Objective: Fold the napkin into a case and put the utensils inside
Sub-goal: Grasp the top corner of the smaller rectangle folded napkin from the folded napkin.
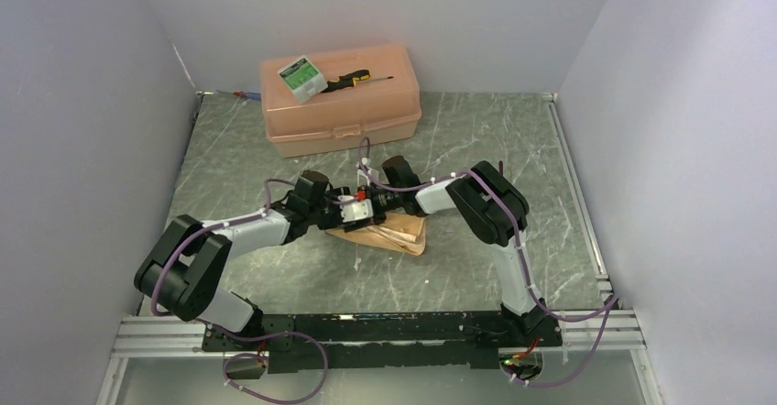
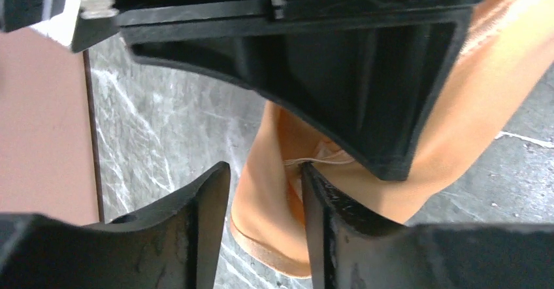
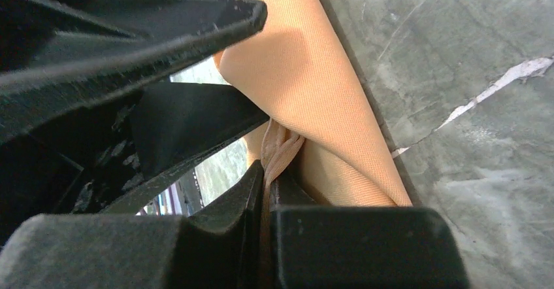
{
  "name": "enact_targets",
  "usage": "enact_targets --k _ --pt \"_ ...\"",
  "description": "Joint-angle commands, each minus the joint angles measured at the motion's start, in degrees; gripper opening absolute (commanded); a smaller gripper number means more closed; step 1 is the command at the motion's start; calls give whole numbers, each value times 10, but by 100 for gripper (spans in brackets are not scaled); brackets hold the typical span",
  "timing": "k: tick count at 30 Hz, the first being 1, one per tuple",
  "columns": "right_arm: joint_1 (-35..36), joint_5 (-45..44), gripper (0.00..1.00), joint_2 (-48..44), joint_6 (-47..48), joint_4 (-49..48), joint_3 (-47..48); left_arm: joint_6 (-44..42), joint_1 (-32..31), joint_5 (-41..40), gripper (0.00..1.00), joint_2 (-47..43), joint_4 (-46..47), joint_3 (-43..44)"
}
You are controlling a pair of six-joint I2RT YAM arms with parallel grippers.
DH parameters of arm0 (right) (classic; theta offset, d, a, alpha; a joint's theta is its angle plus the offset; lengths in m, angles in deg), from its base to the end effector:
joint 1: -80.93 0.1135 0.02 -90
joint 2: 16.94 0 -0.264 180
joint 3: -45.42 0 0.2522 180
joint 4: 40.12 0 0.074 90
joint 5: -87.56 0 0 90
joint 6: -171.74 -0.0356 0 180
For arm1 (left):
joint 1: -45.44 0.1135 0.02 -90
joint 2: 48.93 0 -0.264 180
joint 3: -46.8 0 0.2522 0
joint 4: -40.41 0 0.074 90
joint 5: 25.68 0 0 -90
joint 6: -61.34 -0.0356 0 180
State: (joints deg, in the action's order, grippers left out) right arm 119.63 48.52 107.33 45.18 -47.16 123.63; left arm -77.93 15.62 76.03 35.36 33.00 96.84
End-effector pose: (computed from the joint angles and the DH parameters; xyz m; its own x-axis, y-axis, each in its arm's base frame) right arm 0.3094 0.2833 0.0894 -0.9098 -0.2481 -0.3328 -0.4019 0.3263 0.8556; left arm 0.2424 -0.1473 0.1619 0.0924 0.8023 -0.5897 0.8406 0.2546 0.4781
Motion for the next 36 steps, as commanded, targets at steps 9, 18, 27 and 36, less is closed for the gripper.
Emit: enact_targets --k 9,18,27,36 --pt "-1 -1 0 21 -17 51 -14 -68 -21 -40 41 -11 31 -29" --pt "-4 21 0 12 -42 25 -19 -97 -19 -58 26 -18 30 -54" --pt "-9 23 0 25 -44 16 -28 -54 -2 -59 15 -27 -29 -18" --pt "-9 13 0 28 -28 65 11 -19 -11 -38 13 -24 -17 17"
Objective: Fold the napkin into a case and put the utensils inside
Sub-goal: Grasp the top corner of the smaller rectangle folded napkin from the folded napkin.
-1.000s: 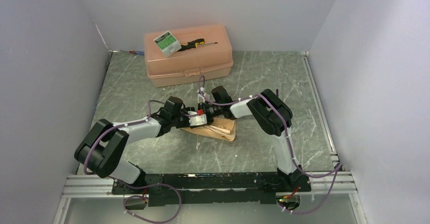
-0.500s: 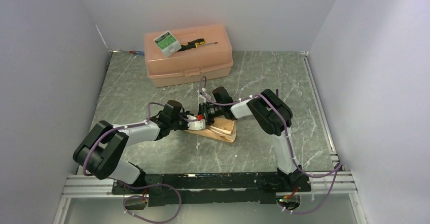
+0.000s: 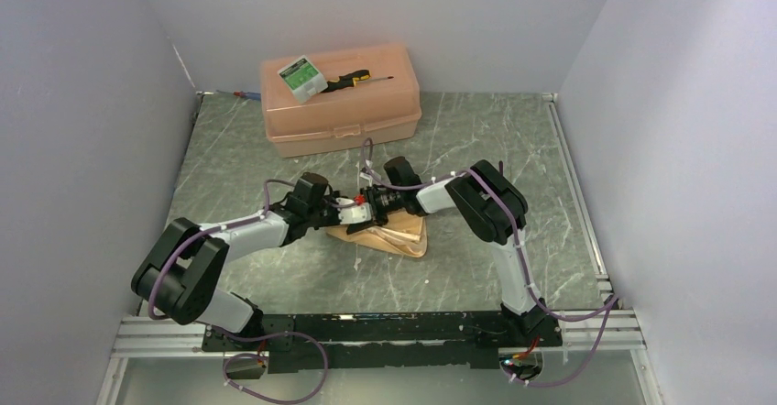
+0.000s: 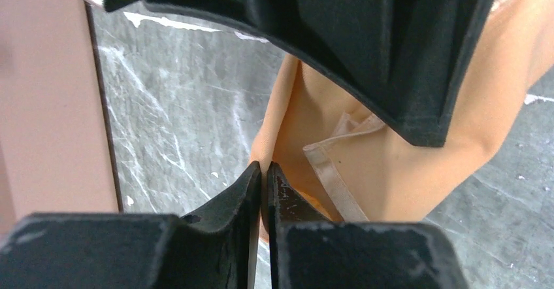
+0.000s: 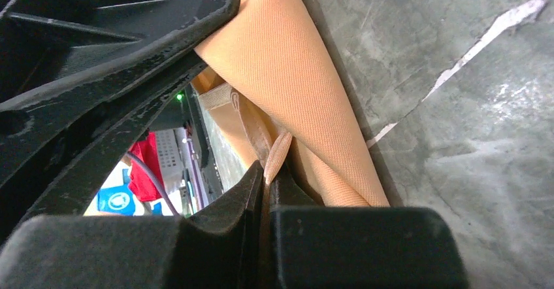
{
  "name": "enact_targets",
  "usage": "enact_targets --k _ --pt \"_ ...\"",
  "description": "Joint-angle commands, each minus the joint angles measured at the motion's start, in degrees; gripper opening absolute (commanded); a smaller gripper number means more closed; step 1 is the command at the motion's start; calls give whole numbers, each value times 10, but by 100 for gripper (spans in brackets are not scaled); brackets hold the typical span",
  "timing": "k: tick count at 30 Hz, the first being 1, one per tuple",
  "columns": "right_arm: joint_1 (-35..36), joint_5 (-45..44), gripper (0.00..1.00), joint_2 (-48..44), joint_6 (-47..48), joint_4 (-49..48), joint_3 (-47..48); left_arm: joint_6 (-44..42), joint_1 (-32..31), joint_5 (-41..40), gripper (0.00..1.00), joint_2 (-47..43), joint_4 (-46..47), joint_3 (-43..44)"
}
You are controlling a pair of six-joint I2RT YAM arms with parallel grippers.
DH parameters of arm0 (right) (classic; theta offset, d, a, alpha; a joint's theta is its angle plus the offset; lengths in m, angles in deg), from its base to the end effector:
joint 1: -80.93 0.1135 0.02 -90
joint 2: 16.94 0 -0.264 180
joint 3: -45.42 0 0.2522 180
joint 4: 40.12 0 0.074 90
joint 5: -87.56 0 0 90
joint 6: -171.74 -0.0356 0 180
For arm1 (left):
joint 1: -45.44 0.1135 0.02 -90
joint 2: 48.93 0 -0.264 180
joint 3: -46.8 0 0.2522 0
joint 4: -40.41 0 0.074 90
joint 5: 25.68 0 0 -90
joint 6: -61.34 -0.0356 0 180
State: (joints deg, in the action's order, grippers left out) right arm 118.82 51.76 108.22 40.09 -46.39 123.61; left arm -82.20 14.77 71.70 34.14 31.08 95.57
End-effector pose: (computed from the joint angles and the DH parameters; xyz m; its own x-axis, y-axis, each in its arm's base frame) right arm 0.3106 0.2783 0.0831 -0.9458 -0.2434 -0.2150 -0.2890 0.3289 0.8990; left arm 0.2347 -0.1445 0.1580 0.1185 0.8571 -0.5014 0.8255 0.1956 0.5295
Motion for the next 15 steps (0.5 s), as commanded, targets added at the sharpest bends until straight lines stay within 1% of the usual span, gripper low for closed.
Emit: enact_targets --k 1,7,10,15 --pt "-1 -22 0 17 25 63 15 26 -2 6 11 -13 -2 33" --pt "-1 -36 0 12 33 100 36 32 -5 11 5 -28 -29 35" --pt "-1 -43 0 12 34 115 51 33 -8 15 4 -38 -33 26" --pt "-1 -56 0 12 43 152 80 25 -23 22 5 -49 -13 13"
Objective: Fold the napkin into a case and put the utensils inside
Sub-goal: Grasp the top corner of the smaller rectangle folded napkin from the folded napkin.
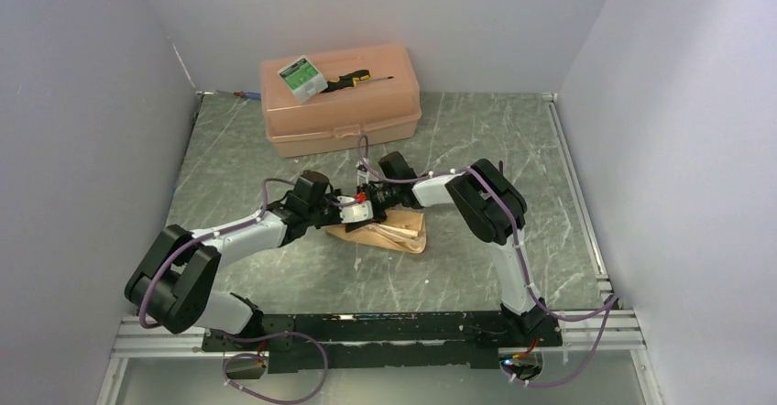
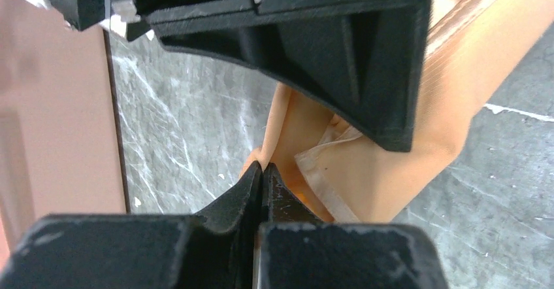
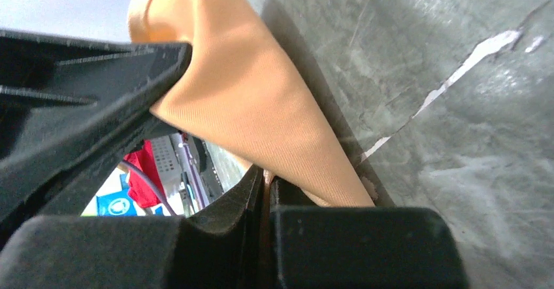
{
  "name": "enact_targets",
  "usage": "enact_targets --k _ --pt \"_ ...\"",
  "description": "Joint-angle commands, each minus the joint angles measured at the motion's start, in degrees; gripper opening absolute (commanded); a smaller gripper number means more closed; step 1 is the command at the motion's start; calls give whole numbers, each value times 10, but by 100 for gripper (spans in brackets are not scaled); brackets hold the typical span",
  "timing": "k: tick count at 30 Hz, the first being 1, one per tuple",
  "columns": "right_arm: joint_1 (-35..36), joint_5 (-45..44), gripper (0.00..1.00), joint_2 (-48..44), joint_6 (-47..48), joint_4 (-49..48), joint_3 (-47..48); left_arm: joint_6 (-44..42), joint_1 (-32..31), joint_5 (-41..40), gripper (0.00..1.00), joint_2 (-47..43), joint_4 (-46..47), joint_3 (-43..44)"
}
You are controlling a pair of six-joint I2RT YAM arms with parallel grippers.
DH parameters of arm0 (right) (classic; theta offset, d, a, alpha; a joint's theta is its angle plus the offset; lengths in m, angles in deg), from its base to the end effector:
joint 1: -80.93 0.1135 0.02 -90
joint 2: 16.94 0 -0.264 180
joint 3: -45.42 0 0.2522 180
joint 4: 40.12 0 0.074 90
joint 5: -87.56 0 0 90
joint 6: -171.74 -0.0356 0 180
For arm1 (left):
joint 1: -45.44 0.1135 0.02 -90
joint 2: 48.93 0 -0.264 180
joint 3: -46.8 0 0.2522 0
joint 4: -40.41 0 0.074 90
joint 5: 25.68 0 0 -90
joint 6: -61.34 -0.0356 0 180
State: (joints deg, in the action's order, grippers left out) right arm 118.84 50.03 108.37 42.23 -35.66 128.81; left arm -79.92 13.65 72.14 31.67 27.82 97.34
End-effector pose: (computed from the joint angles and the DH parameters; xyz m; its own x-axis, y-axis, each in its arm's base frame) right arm 0.3190 0.2842 0.0912 -0.9534 -0.2512 -0.1670 -0.2584 0.3945 0.8818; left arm 0.2316 -0.1493 0.1736 0.1131 0.8391 -0.5322 0.8290 0.2156 0.5160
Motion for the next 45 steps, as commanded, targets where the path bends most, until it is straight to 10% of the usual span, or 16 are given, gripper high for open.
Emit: enact_targets --k 1,45 --pt "-1 -39 0 9 19 46 31 0 -14 16 5 -25 25 -8" --pt "-13 23 0 100 -25 24 117 -143 -37 84 8 -21 -10 -74"
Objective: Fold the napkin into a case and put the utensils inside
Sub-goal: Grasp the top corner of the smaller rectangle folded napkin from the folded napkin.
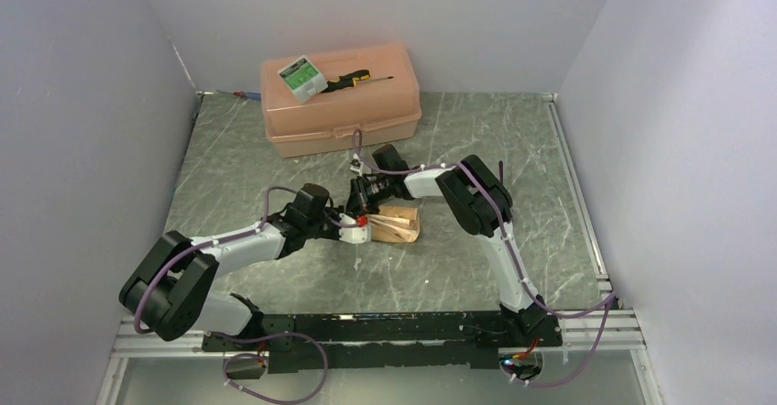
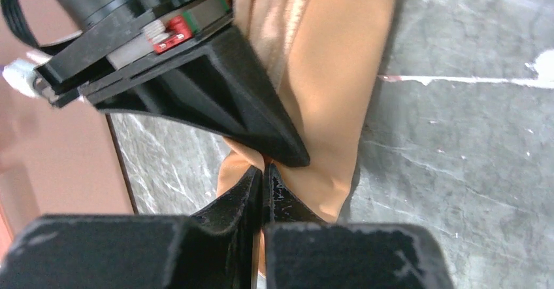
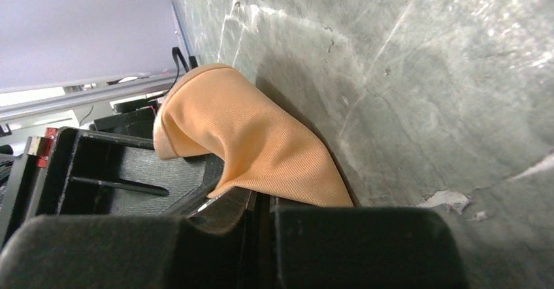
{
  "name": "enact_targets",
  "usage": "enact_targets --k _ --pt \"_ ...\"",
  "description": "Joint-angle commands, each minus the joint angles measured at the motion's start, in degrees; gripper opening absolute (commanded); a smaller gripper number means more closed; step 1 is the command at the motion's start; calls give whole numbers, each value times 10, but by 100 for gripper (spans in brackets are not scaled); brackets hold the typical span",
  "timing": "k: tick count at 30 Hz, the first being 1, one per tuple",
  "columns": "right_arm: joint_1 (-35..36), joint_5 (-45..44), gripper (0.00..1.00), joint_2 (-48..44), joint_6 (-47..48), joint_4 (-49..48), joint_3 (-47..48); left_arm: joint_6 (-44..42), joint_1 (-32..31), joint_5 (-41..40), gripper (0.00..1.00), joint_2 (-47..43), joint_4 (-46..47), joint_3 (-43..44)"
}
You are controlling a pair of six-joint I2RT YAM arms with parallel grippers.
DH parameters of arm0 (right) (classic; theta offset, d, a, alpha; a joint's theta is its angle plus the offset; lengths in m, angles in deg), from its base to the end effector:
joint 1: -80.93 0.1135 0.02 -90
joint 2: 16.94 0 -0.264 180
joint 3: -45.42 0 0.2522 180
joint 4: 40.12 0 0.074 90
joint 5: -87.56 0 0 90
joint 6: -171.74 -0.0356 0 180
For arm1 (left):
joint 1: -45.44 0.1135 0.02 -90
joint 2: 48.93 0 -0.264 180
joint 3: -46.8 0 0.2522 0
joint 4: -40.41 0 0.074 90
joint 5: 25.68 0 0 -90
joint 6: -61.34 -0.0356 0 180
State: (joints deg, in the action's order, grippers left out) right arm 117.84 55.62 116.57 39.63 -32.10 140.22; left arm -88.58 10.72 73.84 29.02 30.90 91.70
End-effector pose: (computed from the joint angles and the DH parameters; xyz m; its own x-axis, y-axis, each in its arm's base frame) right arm 0.3514 0.3017 0.0797 -0.9568 -0.2750 -0.0942 -0.1903 0.3479 0.9180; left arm 0.2076 -0.1510 0.1603 0.2941 0.8345 -0.4660 0.8128 0.0382 0.5813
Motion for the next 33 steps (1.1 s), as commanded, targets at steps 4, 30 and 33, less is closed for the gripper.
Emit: enact_targets --k 4,30,33 --pt "-4 -28 2 0 2 -25 -8 -127 -7 62 3 26 -74 -42" --pt "-81 -255 60 -438 359 27 -339 -172 -7 70 3 74 -159 -33" --pt "-63 -274 61 -455 402 89 -333 -172 -8 70 3 70 -153 -38"
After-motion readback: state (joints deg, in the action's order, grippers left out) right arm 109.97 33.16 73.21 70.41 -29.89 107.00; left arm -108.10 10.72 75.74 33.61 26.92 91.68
